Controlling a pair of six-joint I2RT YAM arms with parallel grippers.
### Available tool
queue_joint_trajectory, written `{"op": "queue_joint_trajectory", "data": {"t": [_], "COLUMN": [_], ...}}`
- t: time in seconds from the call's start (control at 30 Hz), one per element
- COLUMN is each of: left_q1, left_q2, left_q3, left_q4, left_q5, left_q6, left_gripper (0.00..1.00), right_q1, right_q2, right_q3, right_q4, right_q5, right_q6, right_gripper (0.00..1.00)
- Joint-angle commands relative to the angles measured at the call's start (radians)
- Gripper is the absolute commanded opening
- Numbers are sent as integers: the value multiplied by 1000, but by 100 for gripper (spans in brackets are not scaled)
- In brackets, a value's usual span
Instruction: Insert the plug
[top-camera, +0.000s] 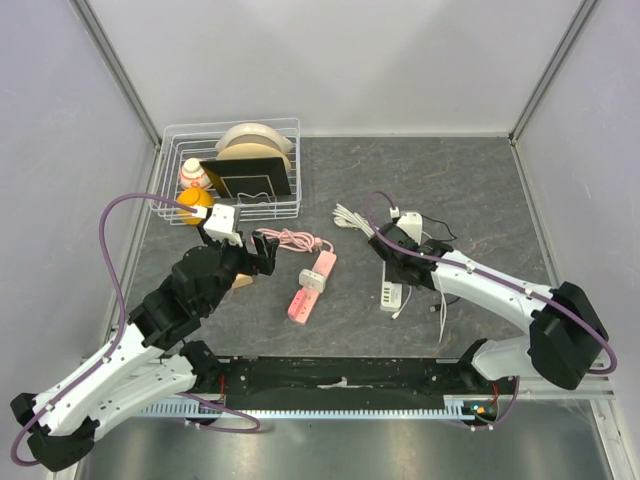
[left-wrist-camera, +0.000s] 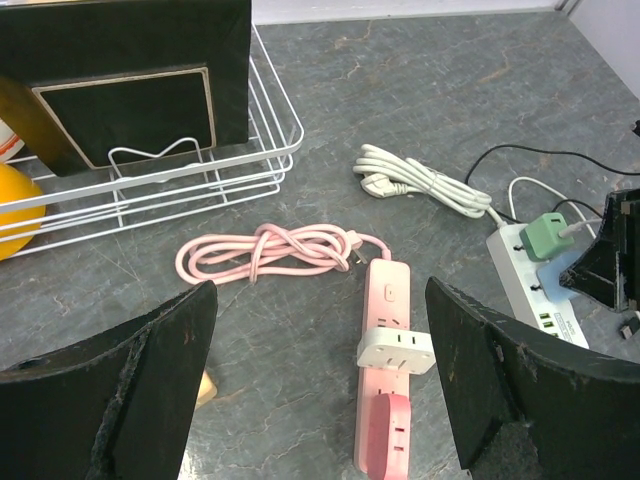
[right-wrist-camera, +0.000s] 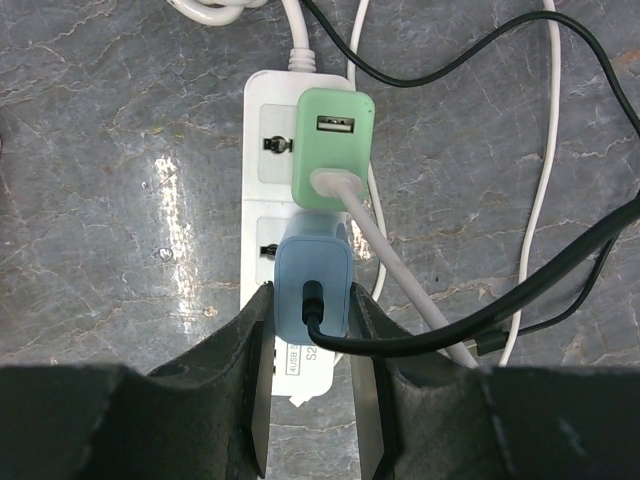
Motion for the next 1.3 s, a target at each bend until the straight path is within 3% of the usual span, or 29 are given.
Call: {"op": "queue_joint_trajectory", "data": {"t": [0.0, 0.57, 0.8, 0.9, 1.07, 1.27], "left_q1": [5, 10, 11, 13, 16, 14], "left_q2": [-6, -1, -5, -1, 11, 45], "left_q3": [-3, -3, -4, -4, -6, 0], "left_q4": [15, 17, 17, 18, 17, 2], "left_q5": [-10, -13, -16, -19, -16, 2], "left_q6": [22, 22, 21, 21, 13, -30], "left_gripper": [91, 92, 91, 91, 91, 91], "right_q1": [-6, -44, -44, -44, -44, -44], "right_q2": [52, 26, -62, -107, -181, -225], "right_q3": [-7, -155, -15, 48, 78, 104], "right_q4": [-24, 22, -33, -64, -67, -69], "right_q5": [-10, -140, -134, -152, -286, -461], "right_q6": [-2, -4, -30, -44, -67, -147], "right_gripper": [0, 0, 60, 76, 94, 98]}}
